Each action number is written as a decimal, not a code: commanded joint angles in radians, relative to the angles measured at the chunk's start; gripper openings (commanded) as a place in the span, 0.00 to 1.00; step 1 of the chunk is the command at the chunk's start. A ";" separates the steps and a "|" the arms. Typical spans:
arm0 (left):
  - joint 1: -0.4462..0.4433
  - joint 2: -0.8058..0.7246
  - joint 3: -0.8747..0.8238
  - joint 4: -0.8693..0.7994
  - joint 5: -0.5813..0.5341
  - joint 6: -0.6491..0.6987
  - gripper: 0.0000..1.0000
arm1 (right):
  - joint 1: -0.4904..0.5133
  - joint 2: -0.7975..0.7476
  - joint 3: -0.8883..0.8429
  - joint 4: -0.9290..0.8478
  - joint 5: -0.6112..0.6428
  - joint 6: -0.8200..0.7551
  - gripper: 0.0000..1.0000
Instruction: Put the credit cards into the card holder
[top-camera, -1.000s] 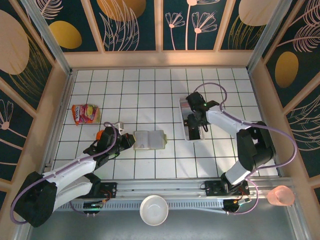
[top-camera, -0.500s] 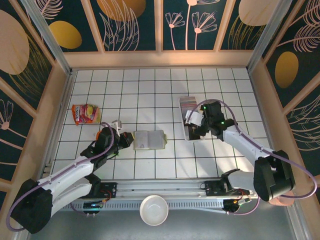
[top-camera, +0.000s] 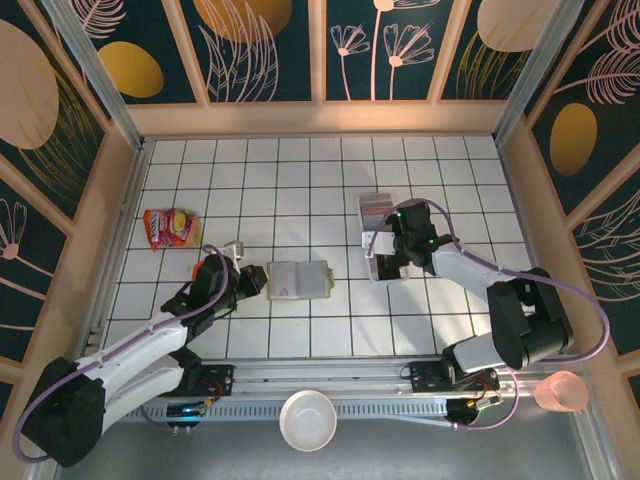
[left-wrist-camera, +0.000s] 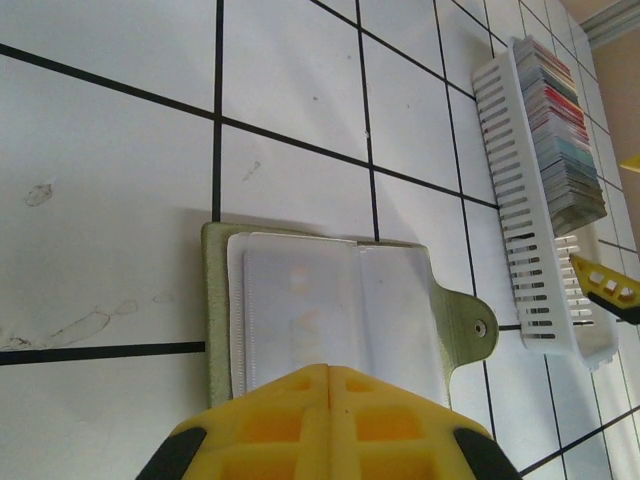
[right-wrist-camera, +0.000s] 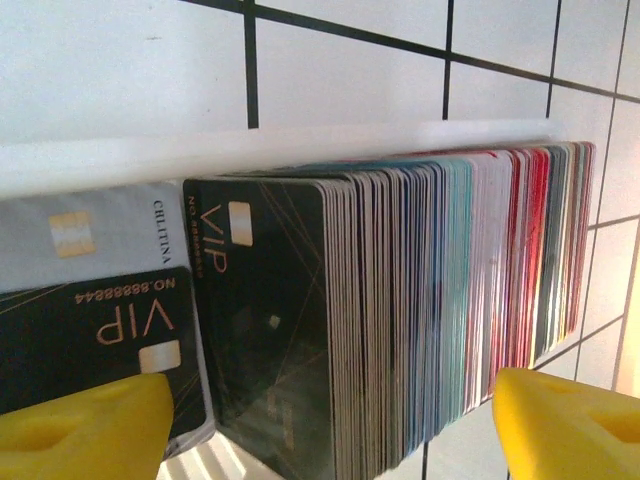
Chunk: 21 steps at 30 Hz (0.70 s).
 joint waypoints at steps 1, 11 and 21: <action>0.007 0.011 -0.008 0.001 0.024 0.010 0.00 | 0.011 0.029 0.039 0.062 0.026 -0.043 0.82; 0.007 0.030 -0.018 0.014 0.045 0.007 0.00 | 0.014 0.081 0.069 0.082 0.039 -0.065 0.74; 0.007 0.033 -0.024 0.018 0.048 0.004 0.00 | 0.025 0.086 0.082 0.077 0.063 -0.089 0.51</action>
